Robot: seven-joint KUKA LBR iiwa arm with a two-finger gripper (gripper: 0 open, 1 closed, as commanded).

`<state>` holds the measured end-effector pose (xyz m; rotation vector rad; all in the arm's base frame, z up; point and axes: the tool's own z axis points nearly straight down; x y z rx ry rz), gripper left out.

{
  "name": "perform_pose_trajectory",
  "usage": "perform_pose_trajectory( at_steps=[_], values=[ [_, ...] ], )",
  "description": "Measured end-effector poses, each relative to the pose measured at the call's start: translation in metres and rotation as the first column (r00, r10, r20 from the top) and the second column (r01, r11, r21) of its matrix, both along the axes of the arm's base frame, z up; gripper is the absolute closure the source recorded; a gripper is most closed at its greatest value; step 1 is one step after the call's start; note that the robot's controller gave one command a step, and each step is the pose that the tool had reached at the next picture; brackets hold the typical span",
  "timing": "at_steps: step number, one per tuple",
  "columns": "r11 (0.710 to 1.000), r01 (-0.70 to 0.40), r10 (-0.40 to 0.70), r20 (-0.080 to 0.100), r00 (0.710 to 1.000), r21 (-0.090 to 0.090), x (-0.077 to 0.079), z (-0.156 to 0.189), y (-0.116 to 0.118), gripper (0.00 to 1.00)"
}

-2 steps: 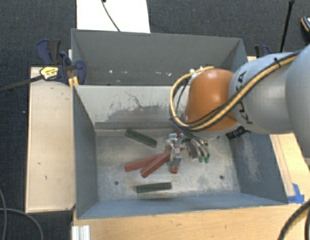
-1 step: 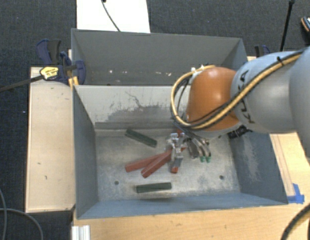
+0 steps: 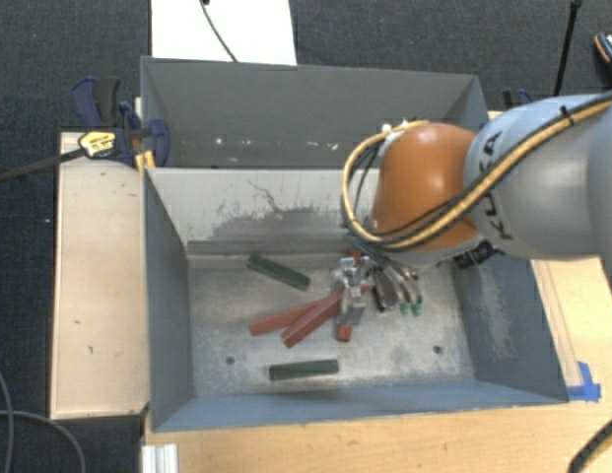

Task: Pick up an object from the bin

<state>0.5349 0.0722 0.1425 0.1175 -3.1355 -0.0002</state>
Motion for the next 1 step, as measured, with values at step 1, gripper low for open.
perform_pose_trajectory(
  at_steps=[1],
  values=[
    [1.000,0.000,0.000,0.006,1.000,0.001,0.0013,0.0162,0.0001,1.00]
  ],
)
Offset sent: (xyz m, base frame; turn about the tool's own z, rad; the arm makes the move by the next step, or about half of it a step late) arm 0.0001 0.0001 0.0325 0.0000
